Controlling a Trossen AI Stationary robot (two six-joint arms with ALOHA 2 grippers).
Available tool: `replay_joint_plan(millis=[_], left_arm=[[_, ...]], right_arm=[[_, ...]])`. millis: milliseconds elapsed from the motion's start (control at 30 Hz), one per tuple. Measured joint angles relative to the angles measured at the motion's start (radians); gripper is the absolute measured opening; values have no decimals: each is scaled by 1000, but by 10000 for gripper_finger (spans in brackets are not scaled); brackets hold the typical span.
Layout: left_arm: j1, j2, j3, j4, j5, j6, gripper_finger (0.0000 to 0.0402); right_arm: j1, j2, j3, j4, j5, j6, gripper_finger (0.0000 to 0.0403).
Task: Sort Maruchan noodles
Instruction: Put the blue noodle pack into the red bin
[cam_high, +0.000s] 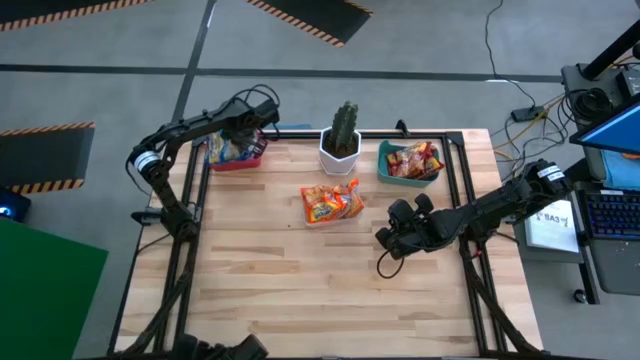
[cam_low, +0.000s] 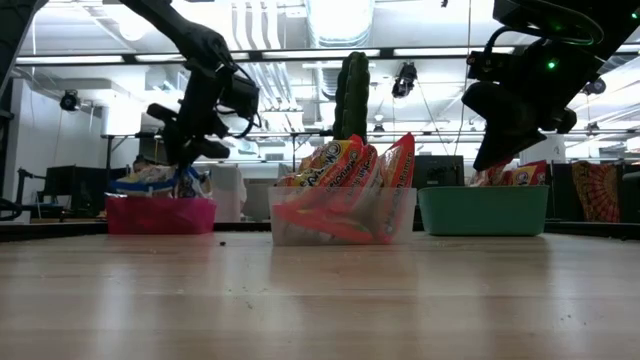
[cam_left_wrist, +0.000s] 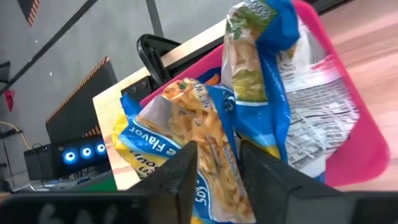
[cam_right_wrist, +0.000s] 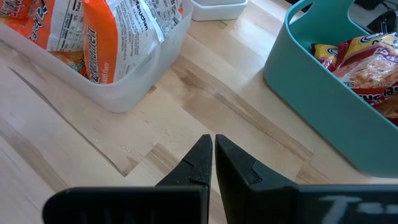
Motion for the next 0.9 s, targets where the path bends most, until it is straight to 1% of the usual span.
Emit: replay_joint_plan(millis=[133, 233, 300, 367, 500, 567, 733, 900], left_arm=[[0, 0, 29, -21, -4, 4, 146], [-6, -3, 53, -29, -30, 27, 176], [-15, -11, 68, -27, -67, 38, 190], [-25, -24, 71, -24, -134, 39, 199], [-37, -54, 62, -19, -353, 4, 200], [-37, -66, 52, -18, -425, -32, 197], [-36, -73, -2, -13, -490, -102, 188], [-45, -74, -107, -15, -456, -146, 180]], right_arm=[[0, 0, 0, 0, -1, 0, 9], [0, 0, 0, 0, -2, 0, 9], [0, 0, 0, 0, -2, 0, 9], [0, 0, 0, 0, -2, 0, 9], [0, 0, 0, 0, -2, 0, 9], [0, 0, 0, 0, -2, 0, 9], [0, 0, 0, 0, -2, 6, 9], [0, 0, 0, 0, -2, 8, 9]])
